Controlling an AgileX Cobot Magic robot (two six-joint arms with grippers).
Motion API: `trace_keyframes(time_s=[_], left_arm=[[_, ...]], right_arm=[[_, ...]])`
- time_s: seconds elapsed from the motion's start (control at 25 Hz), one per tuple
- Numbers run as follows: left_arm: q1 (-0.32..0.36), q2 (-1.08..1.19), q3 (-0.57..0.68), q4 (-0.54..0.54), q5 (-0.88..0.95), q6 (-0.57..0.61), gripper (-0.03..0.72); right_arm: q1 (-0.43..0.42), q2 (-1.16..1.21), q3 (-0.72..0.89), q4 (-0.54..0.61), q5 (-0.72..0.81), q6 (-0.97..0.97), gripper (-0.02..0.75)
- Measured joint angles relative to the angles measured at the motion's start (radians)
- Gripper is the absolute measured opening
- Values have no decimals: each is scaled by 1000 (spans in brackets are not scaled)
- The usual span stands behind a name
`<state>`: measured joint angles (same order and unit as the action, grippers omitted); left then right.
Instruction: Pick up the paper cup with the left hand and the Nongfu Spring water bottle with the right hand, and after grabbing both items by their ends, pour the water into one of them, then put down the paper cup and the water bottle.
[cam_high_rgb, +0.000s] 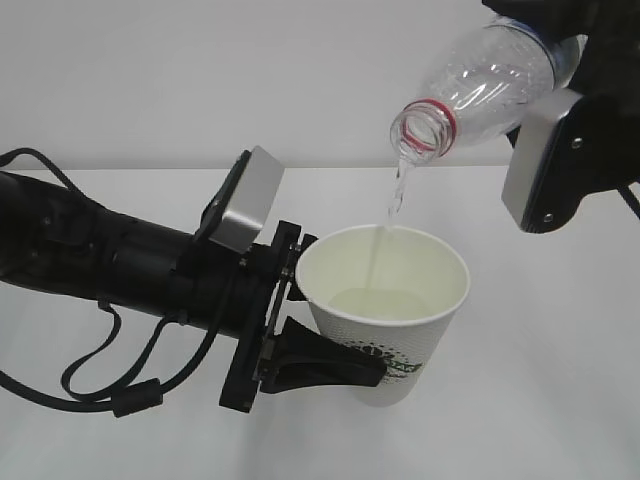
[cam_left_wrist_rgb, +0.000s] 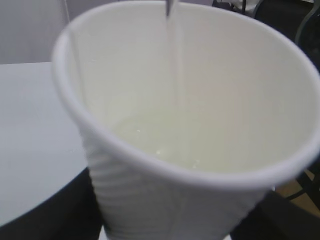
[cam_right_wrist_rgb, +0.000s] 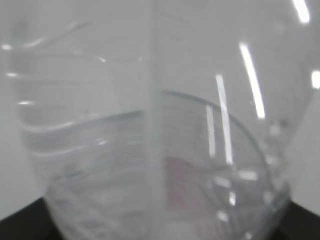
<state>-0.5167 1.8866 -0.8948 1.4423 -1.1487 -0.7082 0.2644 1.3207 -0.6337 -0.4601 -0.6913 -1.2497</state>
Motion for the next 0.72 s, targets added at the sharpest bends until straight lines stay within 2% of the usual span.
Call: trace_keyframes(time_s=[0.72], left_arm=[[0, 0, 0, 0, 0, 0, 492]], right_arm=[[0, 0, 0, 0, -5, -2, 503]])
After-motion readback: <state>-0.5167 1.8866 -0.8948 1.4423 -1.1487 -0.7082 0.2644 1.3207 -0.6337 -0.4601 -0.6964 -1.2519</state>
